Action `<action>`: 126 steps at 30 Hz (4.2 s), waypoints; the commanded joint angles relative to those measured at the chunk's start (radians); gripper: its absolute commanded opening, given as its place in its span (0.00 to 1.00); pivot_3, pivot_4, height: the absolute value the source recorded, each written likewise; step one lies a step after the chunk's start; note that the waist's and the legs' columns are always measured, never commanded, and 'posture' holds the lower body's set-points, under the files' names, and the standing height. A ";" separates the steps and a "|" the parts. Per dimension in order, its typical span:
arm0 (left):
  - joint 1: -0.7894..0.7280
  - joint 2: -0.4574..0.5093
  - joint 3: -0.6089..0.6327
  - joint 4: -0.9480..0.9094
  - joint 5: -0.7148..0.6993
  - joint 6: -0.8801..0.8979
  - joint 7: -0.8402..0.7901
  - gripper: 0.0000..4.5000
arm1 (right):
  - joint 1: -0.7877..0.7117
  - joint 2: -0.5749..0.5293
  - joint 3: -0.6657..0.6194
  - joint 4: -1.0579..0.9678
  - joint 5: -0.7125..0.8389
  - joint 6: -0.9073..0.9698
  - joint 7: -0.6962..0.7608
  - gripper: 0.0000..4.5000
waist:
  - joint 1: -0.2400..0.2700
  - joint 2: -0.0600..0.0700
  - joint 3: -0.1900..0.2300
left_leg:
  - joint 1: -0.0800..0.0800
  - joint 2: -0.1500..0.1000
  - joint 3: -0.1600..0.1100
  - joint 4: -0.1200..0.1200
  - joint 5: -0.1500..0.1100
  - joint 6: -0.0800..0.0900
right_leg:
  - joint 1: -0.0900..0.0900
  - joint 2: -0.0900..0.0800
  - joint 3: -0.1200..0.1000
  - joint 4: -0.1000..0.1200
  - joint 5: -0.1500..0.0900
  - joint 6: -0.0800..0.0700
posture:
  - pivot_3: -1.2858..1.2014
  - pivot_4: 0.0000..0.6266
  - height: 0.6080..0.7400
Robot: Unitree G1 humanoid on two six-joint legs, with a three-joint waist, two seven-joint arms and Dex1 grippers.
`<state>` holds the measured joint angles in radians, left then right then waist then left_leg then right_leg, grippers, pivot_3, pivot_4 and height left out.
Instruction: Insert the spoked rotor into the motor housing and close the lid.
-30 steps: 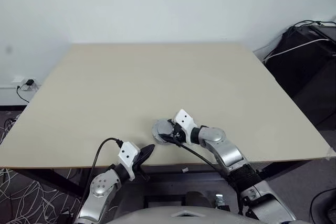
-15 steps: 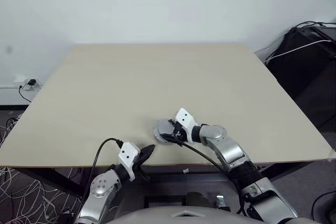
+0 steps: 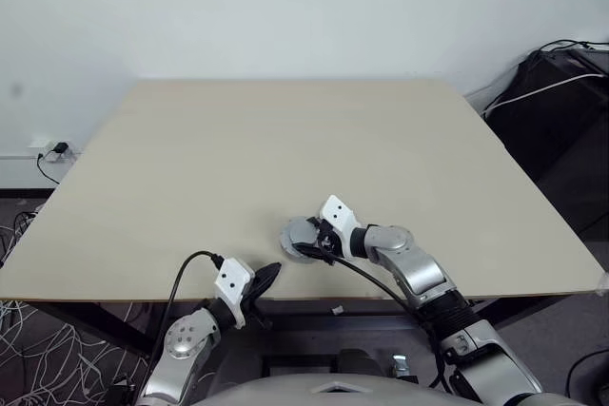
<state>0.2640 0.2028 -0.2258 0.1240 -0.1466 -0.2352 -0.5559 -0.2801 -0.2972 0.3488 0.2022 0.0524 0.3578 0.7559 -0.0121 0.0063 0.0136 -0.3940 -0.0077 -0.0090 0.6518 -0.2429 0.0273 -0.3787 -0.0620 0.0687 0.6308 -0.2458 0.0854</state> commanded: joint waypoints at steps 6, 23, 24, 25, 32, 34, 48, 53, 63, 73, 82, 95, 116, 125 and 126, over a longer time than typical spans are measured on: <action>-0.061 -0.027 0.059 -0.060 -0.025 0.050 0.058 0.00 | 0.012 -0.012 0.034 0.008 -0.062 0.005 -0.040 0.71 | -0.005 0.000 -0.001 | 0.000 -0.001 0.000 0.001 0.000 0.000 | 0.000 0.001 0.000 0.000 0.000 0.000 | 0.52 0.00 1.00; -0.333 -0.040 0.327 -0.074 -0.514 0.812 0.078 0.00 | 0.009 -0.012 0.041 0.006 -0.067 0.004 -0.045 0.71 | -0.011 -0.003 -0.001 | 0.000 -0.002 -0.001 0.003 0.000 0.000 | 0.002 0.003 -0.001 0.001 -0.001 0.007 | 0.52 0.00 1.00; -0.351 -0.036 0.332 -0.055 -0.527 0.850 0.074 0.00 | 0.010 -0.012 0.041 0.003 -0.067 0.004 -0.045 0.71 | -0.011 -0.003 -0.001 | 0.001 -0.002 -0.001 0.003 0.000 0.000 | 0.003 0.003 -0.001 0.001 -0.001 0.006 | 0.52 0.00 1.00; -0.367 -0.031 0.334 -0.037 -0.534 0.878 0.068 0.00 | 0.011 -0.012 0.041 0.001 -0.067 0.004 -0.046 0.71 | -0.011 -0.003 -0.001 | 0.001 -0.003 -0.002 0.003 0.000 0.000 | 0.003 0.003 -0.001 0.001 -0.001 0.005 | 0.52 0.00 1.00; -0.462 -0.013 0.313 0.052 -0.517 0.999 0.037 0.00 | 0.016 -0.014 0.041 -0.010 -0.067 0.009 -0.049 0.71 | -0.011 -0.004 0.000 | 0.001 -0.003 -0.002 0.003 0.000 -0.001 | 0.003 0.003 -0.001 0.001 0.001 0.003 | 0.52 0.00 1.00; -0.482 -0.010 0.293 0.067 -0.506 1.020 0.022 0.00 | 0.016 -0.013 0.040 -0.010 -0.067 0.009 -0.050 0.71 | -0.011 -0.004 0.000 | 0.001 -0.003 -0.002 0.003 0.000 -0.001 | 0.003 0.003 -0.001 0.001 0.001 0.002 | 0.52 0.00 1.00; -0.539 -0.025 0.183 0.118 -0.400 1.083 -0.009 0.00 | 0.023 -0.003 0.039 -0.023 -0.066 0.007 -0.061 0.71 | -0.011 -0.004 0.000 | 0.001 -0.003 -0.002 0.003 0.001 -0.001 | 0.003 0.003 -0.001 0.000 0.001 0.002 | 0.52 0.00 1.00; -0.543 -0.028 0.220 0.133 -0.382 1.067 0.015 0.00 | 0.026 -0.004 0.039 -0.026 -0.065 0.007 -0.064 0.71 | -0.011 -0.004 0.000 | 0.001 -0.003 -0.003 0.003 0.001 -0.001 | 0.003 0.003 -0.001 0.000 0.001 0.002 | 0.52 0.00 1.00; -0.531 -0.020 0.221 0.149 -0.345 1.085 0.034 0.00 | 0.028 0.001 0.042 -0.035 -0.067 0.008 -0.067 0.71 | -0.013 -0.005 -0.001 | 0.001 -0.003 -0.003 0.003 0.001 -0.002 | 0.003 0.003 -0.001 0.000 0.001 0.002 | 0.52 0.00 1.00; -0.523 -0.047 0.192 0.130 -0.364 1.123 -0.007 0.00 | 0.032 0.002 0.043 -0.043 -0.063 0.006 -0.060 0.71 | -0.013 -0.005 -0.001 | 0.001 -0.003 -0.004 0.003 0.001 -0.002 | 0.003 0.003 -0.001 0.000 0.001 0.002 | 0.52 0.00 1.00; -0.527 -0.052 0.181 0.142 -0.349 1.124 -0.011 0.00 | 0.044 0.043 -0.032 -0.108 -0.001 0.047 -0.098 1.00 | -0.010 -0.005 -0.001 | 0.000 -0.003 -0.004 0.001 0.001 -0.002 | 0.003 0.002 -0.001 -0.002 0.001 0.002 | 0.52 0.00 1.00; -0.524 -0.051 0.179 0.146 -0.343 1.119 -0.015 0.00 | 0.148 -0.011 -0.264 -0.389 0.119 0.174 -0.196 1.00 | 0.002 -0.006 -0.001 | -0.001 -0.003 -0.005 -0.001 0.000 -0.002 | 0.002 0.001 -0.002 -0.003 0.000 0.000 | 0.52 0.00 1.00; -0.516 -0.050 0.183 0.140 -0.342 1.117 -0.020 0.00 | 0.245 0.283 -0.567 -0.350 0.540 0.717 -0.436 1.00 | 0.000 -0.005 -0.001 | -0.001 -0.001 -0.005 -0.003 -0.002 -0.006 | 0.001 0.000 -0.002 -0.003 0.000 0.000 | 0.52 0.00 1.00; -0.510 -0.049 0.188 0.133 -0.343 1.118 -0.017 0.00 | 0.212 0.318 -0.597 -0.277 0.621 0.796 -0.448 1.00 | -0.010 -0.005 -0.001 | -0.001 -0.001 -0.005 -0.003 -0.002 -0.006 | 0.001 0.000 -0.002 -0.004 0.000 0.000 | 0.52 0.00 1.00; -0.510 -0.049 0.189 0.132 -0.343 1.118 -0.017 0.00 | 0.208 0.324 -0.604 -0.277 0.641 0.814 -0.448 1.00 | -0.010 -0.005 -0.001 | -0.001 -0.001 -0.005 -0.003 -0.002 -0.006 | 0.001 0.000 -0.002 -0.004 0.000 0.000 | 0.52 0.00 1.00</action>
<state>-0.2609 0.1598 -0.0065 0.2389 -0.5093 0.8569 -0.5761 -0.0565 0.0093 -0.2578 -0.0766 0.6512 1.1415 0.3025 -0.0225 0.0015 0.0127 -0.3950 -0.0087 -0.0144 0.6486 -0.2450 0.0215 -0.3778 -0.0617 0.0670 0.6272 -0.2463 0.0855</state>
